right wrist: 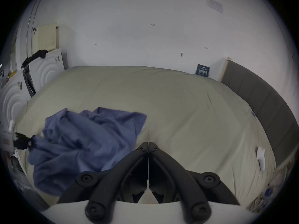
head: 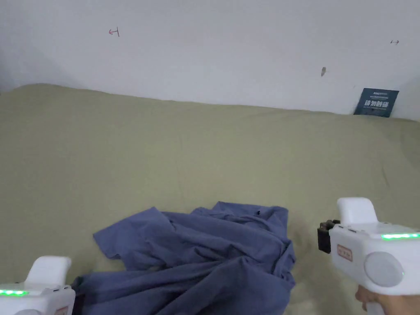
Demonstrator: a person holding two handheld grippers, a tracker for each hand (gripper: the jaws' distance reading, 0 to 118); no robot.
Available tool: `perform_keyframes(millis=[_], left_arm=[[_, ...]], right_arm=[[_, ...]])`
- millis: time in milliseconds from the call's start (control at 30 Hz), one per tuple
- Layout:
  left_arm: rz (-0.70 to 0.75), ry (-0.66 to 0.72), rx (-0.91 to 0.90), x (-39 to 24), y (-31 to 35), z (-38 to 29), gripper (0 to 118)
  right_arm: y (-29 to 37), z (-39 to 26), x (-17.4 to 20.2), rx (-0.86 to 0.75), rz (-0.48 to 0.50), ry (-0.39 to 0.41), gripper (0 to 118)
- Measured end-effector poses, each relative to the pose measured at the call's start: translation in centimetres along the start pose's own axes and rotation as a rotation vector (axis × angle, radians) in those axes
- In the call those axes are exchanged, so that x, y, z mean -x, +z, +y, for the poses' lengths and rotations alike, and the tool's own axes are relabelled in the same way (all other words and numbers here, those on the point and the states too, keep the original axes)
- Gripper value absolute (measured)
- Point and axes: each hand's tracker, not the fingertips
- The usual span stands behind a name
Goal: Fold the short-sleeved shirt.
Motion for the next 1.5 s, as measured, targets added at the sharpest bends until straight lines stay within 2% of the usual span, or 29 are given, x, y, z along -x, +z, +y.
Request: perform_keyframes(millis=[67, 200, 233, 267, 300, 333, 400, 500, 567, 600, 633, 667, 700, 733, 767, 800, 967, 1000, 1100, 1233, 1400, 1500], left_arm=[[-0.005, 0.006, 0.003, 0.1, 0.0, 0.0, 1], [-0.011, 0.004, 0.013, 0.2, -0.2, 0.1, 1], [-0.012, 0.002, 0.016, 0.1, -0.3, 0.0, 1], [-0.013, 0.002, 0.02, 0.5, -0.9, 0.1, 1], [-0.013, 0.002, 0.021, 0.5, -1.0, 0.1, 1], [-0.013, 0.003, 0.022, 0.5, -1.1, 0.0, 1], [-0.011, 0.002, 0.026, 0.7, -1.8, -0.1, 1], [-0.009, -0.003, 0.03, 0.8, -2.0, -0.1, 1], [-0.01, -0.005, 0.033, 1.0, -2.2, 0.0, 1], [-0.009, -0.007, 0.034, 1.0, -2.2, 0.0, 1], [-0.008, -0.006, 0.035, 1.0, -2.2, 0.0, 1], [-0.005, -0.006, 0.037, 0.9, -2.2, 0.1, 1], [0.0, -0.011, 0.041, 0.8, -2.0, 0.2, 1], [0.003, -0.013, 0.043, 0.8, -1.9, 0.3, 1], [0.007, -0.016, 0.046, 0.8, -1.7, 0.4, 1], [0.008, -0.017, 0.049, 0.8, -1.6, 0.5, 1], [-0.013, 0.026, 0.055, 1.8, 1.4, 1.2, 1], [-0.013, 0.024, 0.048, 2.1, 2.5, 1.4, 1], [0.073, -0.009, -0.024, 2.9, 6.1, 2.2, 0], [0.153, -0.01, -0.116, 4.7, 11.0, 4.6, 0], [0.287, 0.001, -0.316, 6.0, 19.3, 8.8, 0], [0.285, 0.018, -0.405, 5.8, 24.6, 11.3, 0]], right_arm=[[-4.2, 2.1, -0.1, 0.047, 0.014, 0.017, 3], [-12.2, 4.3, -0.3, 0.156, 0.042, -0.01, 5], [-13.9, 4.5, -0.1, 0.193, 0.041, -0.001, 20], [-15.6, 4.5, 0.1, 0.246, 0.062, 0.015, 56], [-17.2, 4.1, 0.3, 0.301, 0.062, 0.032, 112], [-18.1, 3.7, 0.8, 0.355, 0.066, 0.048, 117], [-20.4, 2.8, 1.1, 0.377, 0.045, 0.105, 110], [-19.6, 2.6, 1.4, 0.333, 0.035, 0.076, 117], [-19.2, 2.7, 1.8, 0.344, 0.04, 0.11, 115], [-17.5, 3.0, 1.9, 0.34, 0.034, 0.13, 107], [-16.7, 3.2, 2.2, 0.336, 0.06, 0.135, 90], [-15.8, 3.5, 2.4, 0.335, 0.131, 0.114, 61], [-14.8, 3.8, 2.9, 0.329, 0.169, 0.091, 5], [-15.0, 3.7, 3.0, 0.334, 0.14, 0.114, 6], [-14.0, 3.7, 3.4, 0.288, 0.06, 0.183, 6], [-13.2, 3.8, 3.1, 0.285, 0.087, 0.198, 6], [-8.6, 4.2, -1.9, 0.212, 0.063, 0.085, 6], [-5.8, 4.4, -2.0, 0.182, 0.048, 0.077, 6], [-1.1, 5.4, -5.7, 0.113, 0.02, 0.03, 6], [6.9, 7.0, -9.6, 0.006, 0.031, -0.078, 6], [17.3, 8.7, -12.4, -0.141, 0.011, -0.126, 6], [22.4, 9.9, -13.2, -0.227, 0.004, -0.141, 6]])
